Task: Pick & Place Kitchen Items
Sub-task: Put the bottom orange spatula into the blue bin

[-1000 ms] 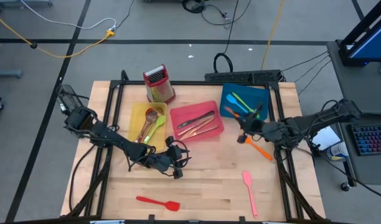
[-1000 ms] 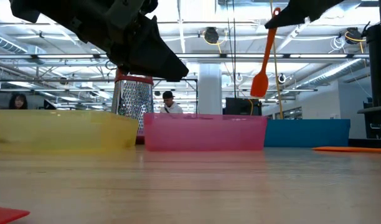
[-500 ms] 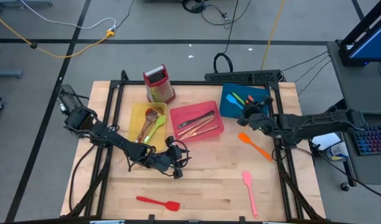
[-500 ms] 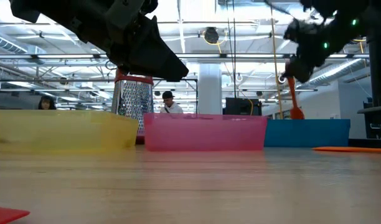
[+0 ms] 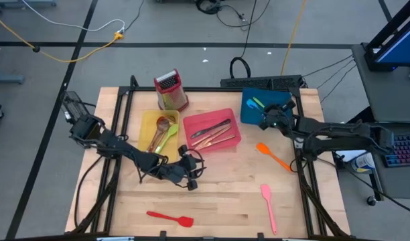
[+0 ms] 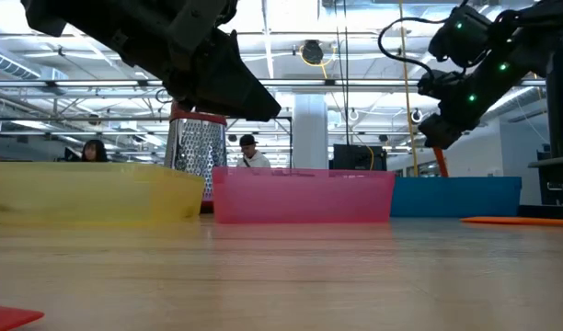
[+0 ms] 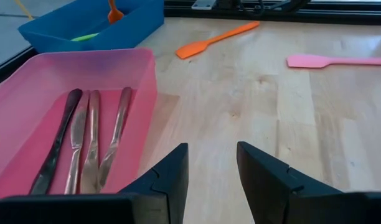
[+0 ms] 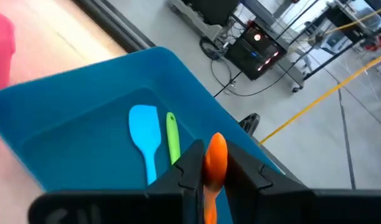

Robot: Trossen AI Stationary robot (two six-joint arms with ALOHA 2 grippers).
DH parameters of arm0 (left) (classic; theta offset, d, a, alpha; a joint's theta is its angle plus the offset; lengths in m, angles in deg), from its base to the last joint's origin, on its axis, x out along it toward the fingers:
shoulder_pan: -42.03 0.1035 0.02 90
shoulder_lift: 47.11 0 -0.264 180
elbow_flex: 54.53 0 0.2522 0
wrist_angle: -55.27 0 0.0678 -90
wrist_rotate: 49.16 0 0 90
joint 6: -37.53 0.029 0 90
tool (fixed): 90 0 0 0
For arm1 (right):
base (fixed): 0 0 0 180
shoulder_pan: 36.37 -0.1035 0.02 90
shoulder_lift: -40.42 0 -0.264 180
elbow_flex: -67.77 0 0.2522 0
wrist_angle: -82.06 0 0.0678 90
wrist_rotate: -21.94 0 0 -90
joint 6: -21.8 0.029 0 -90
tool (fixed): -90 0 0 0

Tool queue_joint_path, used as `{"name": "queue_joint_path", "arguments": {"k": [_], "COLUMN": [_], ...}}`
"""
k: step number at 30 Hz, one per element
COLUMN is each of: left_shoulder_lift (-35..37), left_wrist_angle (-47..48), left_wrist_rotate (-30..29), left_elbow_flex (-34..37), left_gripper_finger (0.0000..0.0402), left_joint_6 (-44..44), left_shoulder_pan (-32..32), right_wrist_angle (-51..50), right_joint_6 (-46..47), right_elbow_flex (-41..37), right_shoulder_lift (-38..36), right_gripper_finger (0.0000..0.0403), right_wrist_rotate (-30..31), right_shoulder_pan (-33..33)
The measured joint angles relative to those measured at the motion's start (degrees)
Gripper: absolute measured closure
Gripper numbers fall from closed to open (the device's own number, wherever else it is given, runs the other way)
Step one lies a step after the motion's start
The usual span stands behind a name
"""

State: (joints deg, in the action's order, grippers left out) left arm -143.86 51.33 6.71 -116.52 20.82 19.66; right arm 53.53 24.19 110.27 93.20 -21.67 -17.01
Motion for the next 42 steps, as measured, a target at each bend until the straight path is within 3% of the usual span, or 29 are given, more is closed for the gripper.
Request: {"name": "queue_joint_path", "arguments": {"k": [7, 19, 26, 36, 42], "left_shoulder_lift": [0.00, 0.00, 0.00, 0.00, 0.00], "left_wrist_angle": [0.00, 0.20, 1.58, 1.74, 1.77], "left_wrist_rotate": [0.00, 1.14, 1.29, 1.73, 1.73], "left_elbow_flex": [0.00, 0.02, 0.02, 0.02, 0.02], "left_gripper_finger": [0.0261, 0.0261, 0.0261, 0.0261, 0.0261], "left_joint_6": [0.00, -0.02, -0.60, -0.64, -0.65], "left_shoulder_pan": [1.70, 3.23, 3.23, 3.23, 3.23], "right_wrist_angle": [2.59, 13.71, 19.17, 22.09, 24.75], "right_joint_6": [1.31, -4.96, -5.64, -6.12, -5.70], "right_elbow_flex": [0.03, -0.08, -0.14, -0.19, -0.19], "right_shoulder_lift": [2.40, 9.29, 13.84, 14.46, 14.45], "right_gripper_finger": [0.0361, 0.0351, 0.0308, 0.0229, 0.0211], "right_wrist_rotate": [-1.85, -6.41, -16.59, -16.78, -27.06], "right_shoulder_pan": [2.55, 5.78, 8.50, 9.79, 9.71]}}
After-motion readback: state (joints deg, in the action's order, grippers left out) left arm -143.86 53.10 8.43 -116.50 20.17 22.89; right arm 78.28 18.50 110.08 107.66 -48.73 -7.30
